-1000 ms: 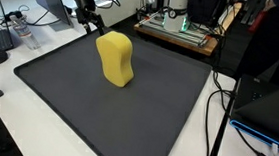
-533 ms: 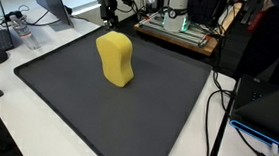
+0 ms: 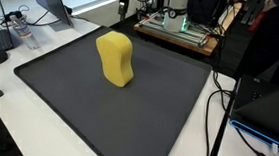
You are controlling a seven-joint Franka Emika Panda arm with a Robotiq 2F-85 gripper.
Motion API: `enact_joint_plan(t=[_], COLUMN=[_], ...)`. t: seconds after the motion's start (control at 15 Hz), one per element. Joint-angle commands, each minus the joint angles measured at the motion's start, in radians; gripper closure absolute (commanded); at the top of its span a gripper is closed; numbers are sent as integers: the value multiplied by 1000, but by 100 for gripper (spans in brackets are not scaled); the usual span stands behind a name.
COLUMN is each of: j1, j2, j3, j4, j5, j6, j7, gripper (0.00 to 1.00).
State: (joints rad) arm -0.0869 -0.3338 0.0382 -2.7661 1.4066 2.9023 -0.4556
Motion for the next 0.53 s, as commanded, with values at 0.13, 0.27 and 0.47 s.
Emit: enact_joint_plan(t=[0.13,0.27,0.47], j1=[68,87,82], j2=[-33,-22,-12], j3=[181,279,291], j4=[14,14,14], j5=[-24,-58,-62], j6=[226,305,317], j7=[102,185,192], gripper=[0,0,0])
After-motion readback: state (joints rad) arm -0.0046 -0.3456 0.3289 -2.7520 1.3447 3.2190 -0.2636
